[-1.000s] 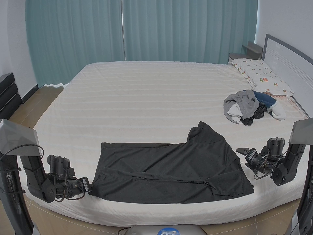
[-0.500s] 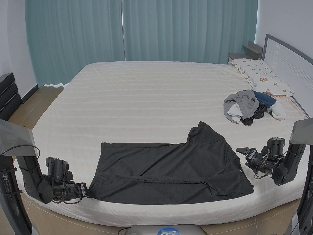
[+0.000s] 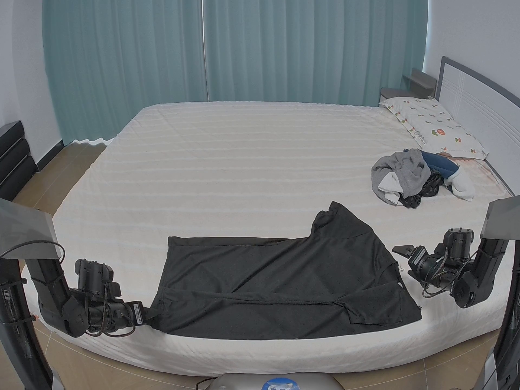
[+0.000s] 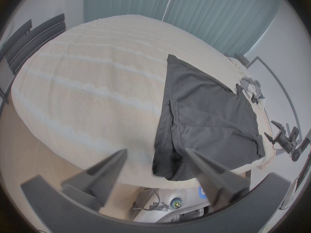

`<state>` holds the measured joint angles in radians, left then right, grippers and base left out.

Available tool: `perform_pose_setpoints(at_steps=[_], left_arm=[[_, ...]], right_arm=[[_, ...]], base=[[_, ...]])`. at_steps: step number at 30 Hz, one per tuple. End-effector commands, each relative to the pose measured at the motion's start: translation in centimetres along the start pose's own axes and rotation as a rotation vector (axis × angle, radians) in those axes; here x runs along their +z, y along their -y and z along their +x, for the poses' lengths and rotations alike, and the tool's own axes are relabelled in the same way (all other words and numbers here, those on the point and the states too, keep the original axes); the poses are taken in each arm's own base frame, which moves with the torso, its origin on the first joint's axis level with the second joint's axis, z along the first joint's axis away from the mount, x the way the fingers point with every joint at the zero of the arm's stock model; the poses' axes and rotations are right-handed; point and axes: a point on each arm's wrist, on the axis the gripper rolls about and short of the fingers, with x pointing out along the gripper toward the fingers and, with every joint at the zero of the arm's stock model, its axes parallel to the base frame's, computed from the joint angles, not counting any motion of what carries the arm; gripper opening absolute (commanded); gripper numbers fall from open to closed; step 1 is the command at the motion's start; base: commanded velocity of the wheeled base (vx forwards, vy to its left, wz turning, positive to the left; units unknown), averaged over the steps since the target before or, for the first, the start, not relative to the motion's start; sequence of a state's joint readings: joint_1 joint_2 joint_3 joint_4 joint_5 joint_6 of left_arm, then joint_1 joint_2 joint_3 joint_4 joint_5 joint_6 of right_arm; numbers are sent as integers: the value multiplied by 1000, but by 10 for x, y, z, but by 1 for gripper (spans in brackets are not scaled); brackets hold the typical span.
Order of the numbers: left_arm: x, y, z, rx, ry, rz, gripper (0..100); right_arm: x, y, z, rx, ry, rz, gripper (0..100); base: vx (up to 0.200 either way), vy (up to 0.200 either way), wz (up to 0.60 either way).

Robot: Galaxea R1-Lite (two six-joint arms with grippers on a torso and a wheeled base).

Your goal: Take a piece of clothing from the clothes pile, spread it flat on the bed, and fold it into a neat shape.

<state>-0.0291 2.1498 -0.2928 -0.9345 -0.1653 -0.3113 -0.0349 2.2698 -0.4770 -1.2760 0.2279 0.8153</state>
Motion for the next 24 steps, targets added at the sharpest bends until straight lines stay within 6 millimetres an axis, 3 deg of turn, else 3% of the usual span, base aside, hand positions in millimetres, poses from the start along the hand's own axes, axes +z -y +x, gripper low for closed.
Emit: perform_pose_setpoints(at_steps=[1,5,9,12,19,24], left_arm=[[14,2,3,-18,52,-64,100],[40,11,11,-78,150,-225,100],[50,24,14,-154,185,-311,100],[49,34,17,-220,165,-308,100],[39,38,47,-244,153,-273,100],[36,39,49,-242,146,-266,100]], right_arm=[[1,-1,0,2,2,0,100],[0,0,0,0,0,-1,100],[-1,1,1,-2,-2,-2,100],[-1,0,1,-1,-3,-3,100],[-2,1,2,-4,-5,-2,100],[-2,1,2,-4,-5,-4,100]], base=[[0,0,0],[0,0,0],[0,0,0],[0,0,0],[0,0,0],[0,0,0]])
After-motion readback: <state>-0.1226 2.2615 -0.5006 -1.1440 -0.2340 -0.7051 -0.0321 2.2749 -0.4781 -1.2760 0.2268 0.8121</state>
